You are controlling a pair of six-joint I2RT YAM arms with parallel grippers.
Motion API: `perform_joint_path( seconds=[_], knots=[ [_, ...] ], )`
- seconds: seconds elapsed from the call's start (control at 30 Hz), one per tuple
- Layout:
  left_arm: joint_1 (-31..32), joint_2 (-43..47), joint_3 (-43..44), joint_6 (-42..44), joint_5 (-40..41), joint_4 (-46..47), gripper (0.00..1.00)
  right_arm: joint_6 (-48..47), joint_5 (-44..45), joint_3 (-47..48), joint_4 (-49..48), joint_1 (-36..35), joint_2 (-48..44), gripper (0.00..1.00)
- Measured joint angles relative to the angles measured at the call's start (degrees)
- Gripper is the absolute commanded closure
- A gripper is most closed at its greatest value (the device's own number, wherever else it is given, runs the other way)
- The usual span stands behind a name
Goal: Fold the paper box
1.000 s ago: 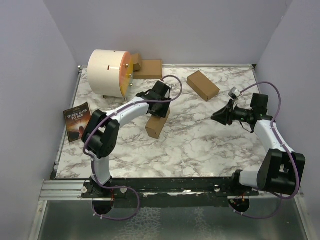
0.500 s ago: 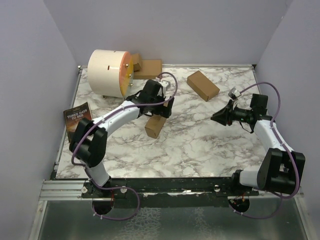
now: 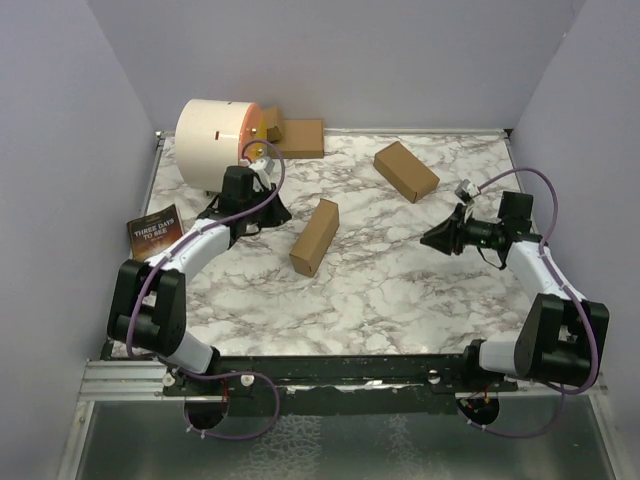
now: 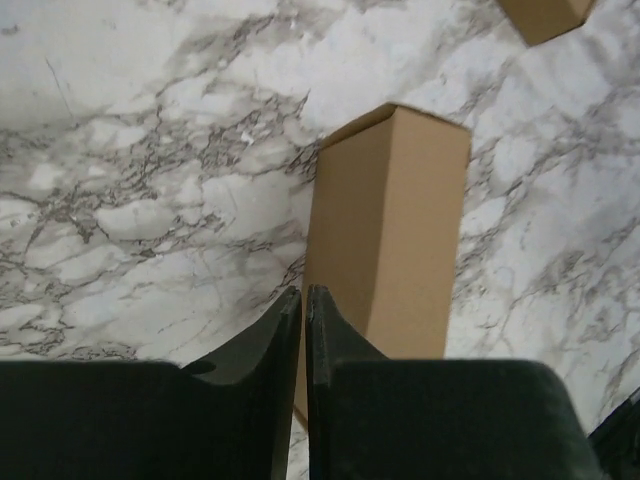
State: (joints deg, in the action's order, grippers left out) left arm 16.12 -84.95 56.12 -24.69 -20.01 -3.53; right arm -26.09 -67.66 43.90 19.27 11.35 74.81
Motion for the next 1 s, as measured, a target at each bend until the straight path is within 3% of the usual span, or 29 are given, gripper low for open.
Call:
perform_joint_path(
  seconds=[0.33, 0.7, 0.9, 1.0],
  knots=[
    [2.01, -6.69, -4.59, -1.4, -5.29, 1.42, 0.95, 0.55, -0.59, -1.22, -0.48, 0.0, 0.72, 0.76],
    [18.99, -8.24, -2.62, -7.65, -9.42, 9.53, 0.91, 1.27, -0.46, -1.22, -1.16, 0.0, 2.56, 0.76],
    [23.19, -11.78, 0.79, -9.53, -9.55, 11.82, 0.88, 2.67, 0.52, -1.44, -1.62, 0.0, 3.3, 0.79],
    [23.74, -11.82, 1.38, -9.66, -9.4, 12.13, 0.81, 2.97, 0.98, -1.66, -1.68, 0.0, 3.85, 0.79]
  ],
)
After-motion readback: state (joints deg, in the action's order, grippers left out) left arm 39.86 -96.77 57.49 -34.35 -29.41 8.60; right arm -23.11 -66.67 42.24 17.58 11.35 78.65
